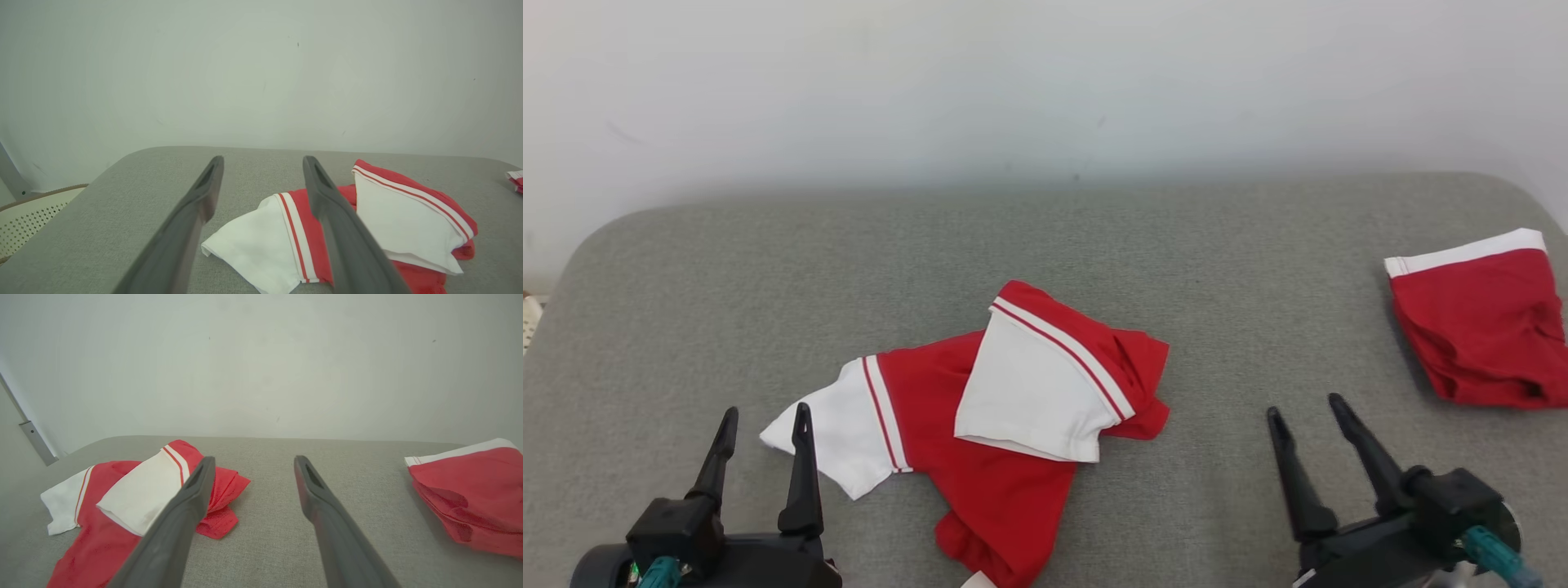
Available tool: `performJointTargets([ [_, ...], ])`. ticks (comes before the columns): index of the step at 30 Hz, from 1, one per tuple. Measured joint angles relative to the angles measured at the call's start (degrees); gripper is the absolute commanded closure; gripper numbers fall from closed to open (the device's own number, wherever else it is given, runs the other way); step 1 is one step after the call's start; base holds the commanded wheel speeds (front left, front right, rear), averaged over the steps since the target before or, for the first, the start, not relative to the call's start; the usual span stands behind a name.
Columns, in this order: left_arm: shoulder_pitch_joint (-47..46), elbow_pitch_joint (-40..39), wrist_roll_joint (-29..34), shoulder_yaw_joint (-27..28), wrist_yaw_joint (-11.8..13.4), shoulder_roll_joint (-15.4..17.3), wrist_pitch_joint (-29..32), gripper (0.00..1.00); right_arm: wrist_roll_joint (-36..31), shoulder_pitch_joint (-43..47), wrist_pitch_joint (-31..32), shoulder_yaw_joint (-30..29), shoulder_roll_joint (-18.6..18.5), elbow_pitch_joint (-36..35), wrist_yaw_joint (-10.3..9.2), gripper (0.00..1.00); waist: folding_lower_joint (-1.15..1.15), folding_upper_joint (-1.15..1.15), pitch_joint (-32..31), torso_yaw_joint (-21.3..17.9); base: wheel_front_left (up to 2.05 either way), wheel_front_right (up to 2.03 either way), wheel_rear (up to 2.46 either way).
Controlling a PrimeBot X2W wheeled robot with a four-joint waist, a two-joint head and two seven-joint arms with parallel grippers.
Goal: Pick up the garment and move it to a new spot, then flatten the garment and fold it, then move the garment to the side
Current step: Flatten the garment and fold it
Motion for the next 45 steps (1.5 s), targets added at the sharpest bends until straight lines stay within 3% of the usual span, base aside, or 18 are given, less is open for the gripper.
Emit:
performJointTargets([
  [6, -0.8, -0.3, 0.2, -0.5, -0.5, 0.4, 0.2, 0.0, -2.0, -0.4, 2.6, 6.6, 0.0, -1.3, 0.0, 0.0, 0.0, 0.0, 0.3, 3.0, 0.0, 0.0, 0.0],
  [11, -1.9, -0.2, 0.2, -1.0, -1.5, 0.6, 0.2, 0.0, -1.5, -2.0, 5.5, 16.9, -2.4, -1.5, 0.0, 0.0, 0.0, 0.0, 0.8, 6.5, 0.0, 0.0, 0.0],
  [12, -2.1, 0.1, 0.1, -1.2, -1.9, 0.5, 0.2, 0.0, -0.6, -3.3, 6.6, 21.7, -3.7, -1.1, 0.0, 0.0, 0.0, 0.0, 1.0, 7.9, 0.0, 0.0, 0.0],
  [16, -3.1, 0.6, -0.2, -1.7, -2.2, -0.2, 0.0, 0.0, 1.3, -5.6, 8.2, 29.1, -6.1, 0.9, 0.0, 0.0, 0.0, 0.0, 1.5, 10.8, 0.0, 0.0, 0.0],
  [26, -5.0, 1.8, -0.2, -2.6, -2.9, -2.4, -1.1, 0.0, 4.5, -13.2, 9.5, 41.3, -9.6, 9.0, 0.0, 0.0, 0.0, 0.0, 3.6, 16.1, 0.0, 0.0, 0.0],
  [34, -7.2, 4.1, -0.2, -3.7, -4.0, -4.8, -1.7, 0.0, 5.9, -21.9, 9.2, 47.0, -9.7, 21.0, 0.0, 0.0, 0.0, 0.0, 6.7, 18.5, 0.0, 0.0, 0.0],
  [41, -8.0, 5.2, 0.2, -3.5, -4.5, -5.9, -2.2, 0.0, 3.4, -27.2, 9.1, 48.8, -8.7, 29.4, 0.0, 0.0, 0.01, 0.01, 8.5, 19.0, 0.0, 0.0, 0.0],
  [42, -8.0, 5.3, 0.2, -3.5, -4.6, -6.0, -2.2, 0.0, 2.9, -27.8, 9.4, 49.4, -8.4, 30.3, 0.0, 0.09, 0.01, 0.01, 8.5, 18.9, 0.0, 0.0, 0.0],
  [43, -8.1, 5.3, 0.2, -3.4, -4.9, -6.2, -2.2, 0.0, 1.7, -28.5, 9.4, 49.9, -8.3, 31.0, 0.01, 0.57, 0.01, 0.0, 8.6, 18.8, 0.0, 0.0, 0.0],
  [45, -8.4, 5.4, 0.3, -3.3, -5.0, -6.4, -2.2, 0.0, 0.8, -29.6, 9.5, 50.7, -8.1, 32.5, 0.01, 1.0, 0.0, 0.0, 8.7, 18.5, 0.0, 0.0, 0.0],
])
